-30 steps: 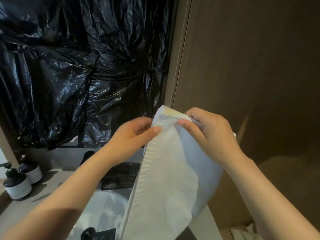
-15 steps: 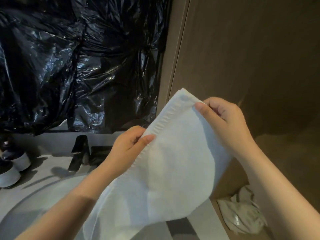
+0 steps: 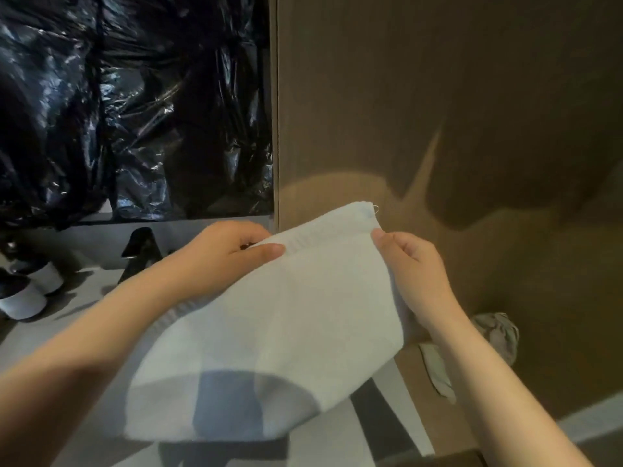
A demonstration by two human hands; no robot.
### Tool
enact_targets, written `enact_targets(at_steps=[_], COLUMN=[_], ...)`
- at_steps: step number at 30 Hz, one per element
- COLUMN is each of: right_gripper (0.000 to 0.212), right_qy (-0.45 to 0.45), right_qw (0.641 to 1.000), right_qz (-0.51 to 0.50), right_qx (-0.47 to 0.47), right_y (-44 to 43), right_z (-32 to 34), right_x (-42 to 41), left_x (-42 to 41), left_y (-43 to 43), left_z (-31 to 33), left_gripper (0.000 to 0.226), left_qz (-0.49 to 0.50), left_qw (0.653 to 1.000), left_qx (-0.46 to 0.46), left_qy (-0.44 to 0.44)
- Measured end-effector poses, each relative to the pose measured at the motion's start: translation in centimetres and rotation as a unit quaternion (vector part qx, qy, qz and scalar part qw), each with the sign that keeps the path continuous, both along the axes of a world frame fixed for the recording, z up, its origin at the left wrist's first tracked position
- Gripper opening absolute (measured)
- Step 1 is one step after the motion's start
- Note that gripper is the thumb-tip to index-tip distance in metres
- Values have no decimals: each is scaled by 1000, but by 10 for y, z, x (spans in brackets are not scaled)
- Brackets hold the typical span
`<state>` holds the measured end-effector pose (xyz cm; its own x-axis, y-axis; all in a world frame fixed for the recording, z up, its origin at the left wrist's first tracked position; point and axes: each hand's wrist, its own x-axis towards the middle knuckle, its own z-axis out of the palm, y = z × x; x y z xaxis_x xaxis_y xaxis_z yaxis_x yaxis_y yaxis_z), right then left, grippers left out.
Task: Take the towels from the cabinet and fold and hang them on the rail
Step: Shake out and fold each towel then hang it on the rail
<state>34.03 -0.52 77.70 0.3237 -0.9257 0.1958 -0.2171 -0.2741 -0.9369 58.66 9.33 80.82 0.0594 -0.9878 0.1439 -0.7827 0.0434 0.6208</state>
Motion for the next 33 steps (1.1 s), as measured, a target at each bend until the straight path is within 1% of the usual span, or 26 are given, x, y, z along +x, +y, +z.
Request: enact_targets(at_steps=[2, 4, 7, 10, 13, 15, 18, 20, 23, 25, 27, 29, 31, 33], right_gripper=[46, 53, 50, 53, 53, 53, 51, 49, 44, 41, 36, 26, 34, 34], right_qy=[13, 37, 95, 144, 176, 183, 228, 223, 239, 259, 274, 276, 282, 275], right_qw=[999, 996, 984, 966, 944, 934, 923, 919, 898, 890, 890, 892, 897, 910], right_qz=[-8, -32, -93, -151, -215, -239, -216, -206, -244, -269, -272, -260, -250, -242], right_qx=[39, 81, 117, 154, 177, 191, 221, 252, 275, 261, 244, 247, 231, 194], right_y=[-4, -11, -19, -24, -31, -38, -51, -58, -69, -74, -77, -75, -70, -63], right_z=[-26, -59, -114, -162, -192, -205, -221, -230, -239, -241, -240, -239, -237, -232], right_x=[-30, -61, -104, -140, -167, -179, -196, -205, -211, -213, -218, -220, -217, -207], left_x=[-22, -51, -102, -145, -177, -192, -209, -217, -231, -236, -236, -229, -217, -200], left_y=[-14, -33, -62, -88, -112, -127, -148, -159, -172, -177, -177, -170, -157, -140], left_z=[-19, -53, -117, -171, -205, -220, -237, -247, -261, -265, -267, -268, -266, -260], left_gripper=[35, 43, 39, 38, 35, 37, 31, 29, 30, 32, 29, 27, 26, 26], left_qz=[-11, -25, -45, -68, -91, -82, -82, -86, -81, -75, -76, -87, -91, -83], left_qw=[998, 994, 988, 979, 981, 980, 977, 975, 974, 978, 983, 986, 988, 993], left_qx=[57, 104, 150, 189, 171, 176, 185, 190, 197, 179, 144, 112, 83, 43], left_qy=[-3, -4, -3, -19, -32, -49, -66, -70, -74, -76, -83, -90, -88, -74])
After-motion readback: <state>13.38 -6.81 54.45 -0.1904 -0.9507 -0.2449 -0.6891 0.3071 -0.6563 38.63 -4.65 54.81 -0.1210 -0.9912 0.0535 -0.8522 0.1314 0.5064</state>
